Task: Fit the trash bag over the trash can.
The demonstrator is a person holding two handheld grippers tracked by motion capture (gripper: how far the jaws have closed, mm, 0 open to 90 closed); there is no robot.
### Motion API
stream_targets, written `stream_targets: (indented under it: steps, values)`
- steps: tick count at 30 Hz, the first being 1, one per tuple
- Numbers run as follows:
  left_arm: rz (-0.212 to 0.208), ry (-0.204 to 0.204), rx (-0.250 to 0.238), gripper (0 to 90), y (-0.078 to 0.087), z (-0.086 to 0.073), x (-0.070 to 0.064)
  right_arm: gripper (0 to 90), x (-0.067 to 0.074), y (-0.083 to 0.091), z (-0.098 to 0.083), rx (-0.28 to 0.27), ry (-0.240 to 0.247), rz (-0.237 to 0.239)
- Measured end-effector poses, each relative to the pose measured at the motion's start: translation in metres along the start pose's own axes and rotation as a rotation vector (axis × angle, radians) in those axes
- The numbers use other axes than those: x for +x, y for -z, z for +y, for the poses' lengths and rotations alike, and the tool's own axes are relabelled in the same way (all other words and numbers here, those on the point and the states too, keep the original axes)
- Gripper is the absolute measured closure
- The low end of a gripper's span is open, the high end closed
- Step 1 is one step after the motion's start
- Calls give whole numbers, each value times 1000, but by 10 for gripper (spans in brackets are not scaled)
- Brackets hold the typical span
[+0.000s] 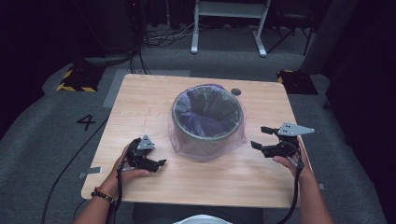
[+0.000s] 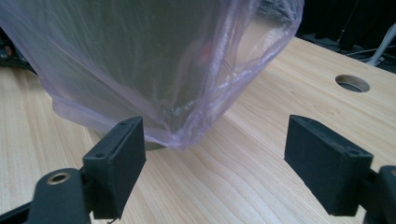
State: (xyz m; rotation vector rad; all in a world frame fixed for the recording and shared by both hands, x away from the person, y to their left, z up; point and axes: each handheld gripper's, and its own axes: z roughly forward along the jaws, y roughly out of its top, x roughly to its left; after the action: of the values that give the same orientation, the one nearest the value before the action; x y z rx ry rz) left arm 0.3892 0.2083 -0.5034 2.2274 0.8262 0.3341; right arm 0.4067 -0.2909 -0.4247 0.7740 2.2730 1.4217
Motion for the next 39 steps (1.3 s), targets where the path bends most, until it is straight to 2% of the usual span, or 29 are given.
stream_targets:
  steps: [14,18,31,39]
  values:
    - [0,0,-2,150,0,0,0,205,8,12,16,-82,4,-24]
    - [-1,-1,0,148,0,0,0,205,9,12,19,-78,8,-57]
    - [-3,-1,0,146,0,0,0,188,11,15,28,-100,9,-73]
    - [0,1,0,146,-1,1,1,188,12,17,34,-107,21,-109]
